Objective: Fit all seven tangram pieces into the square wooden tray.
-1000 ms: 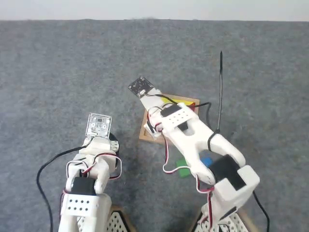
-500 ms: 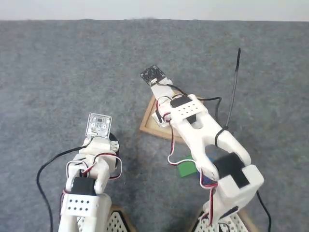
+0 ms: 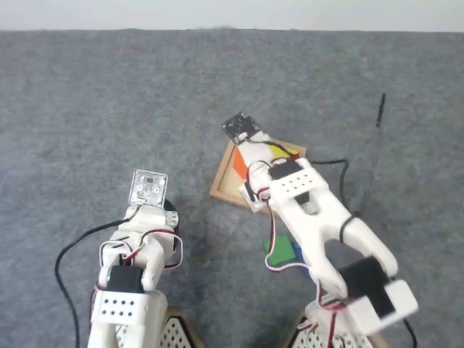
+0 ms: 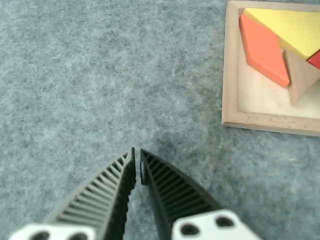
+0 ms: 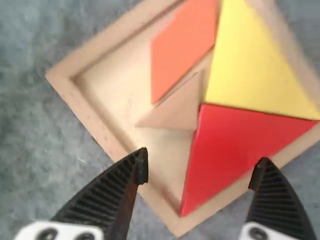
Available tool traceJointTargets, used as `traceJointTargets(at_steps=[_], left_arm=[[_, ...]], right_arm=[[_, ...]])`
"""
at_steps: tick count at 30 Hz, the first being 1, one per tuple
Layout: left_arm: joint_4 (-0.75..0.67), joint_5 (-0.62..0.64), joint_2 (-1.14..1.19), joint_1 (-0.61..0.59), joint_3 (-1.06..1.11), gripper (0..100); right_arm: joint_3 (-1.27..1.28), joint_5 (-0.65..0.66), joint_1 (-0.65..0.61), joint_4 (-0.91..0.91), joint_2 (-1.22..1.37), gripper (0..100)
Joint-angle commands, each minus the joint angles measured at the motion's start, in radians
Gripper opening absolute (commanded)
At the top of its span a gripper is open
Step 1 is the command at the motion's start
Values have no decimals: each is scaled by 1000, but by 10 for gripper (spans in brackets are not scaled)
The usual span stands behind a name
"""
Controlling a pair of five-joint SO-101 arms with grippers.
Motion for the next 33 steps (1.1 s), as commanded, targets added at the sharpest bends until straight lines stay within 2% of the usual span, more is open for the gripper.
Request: traceJointTargets(at_steps=[1, 10, 21, 27, 33], left_arm=[[2, 8, -12, -5, -8, 15], [2, 8, -12, -5, -8, 15], [2, 8, -12, -5, -8, 15], [2, 8, -12, -5, -8, 15], [2, 8, -12, -5, -8, 15]], right_arm=[[-109, 12, 15, -16, 91, 333], [-338, 14, 16, -7, 297, 333], [-385, 52, 58, 21, 298, 332], [-396, 54, 58, 137, 154, 332], [-172, 54, 27, 107, -35, 332]])
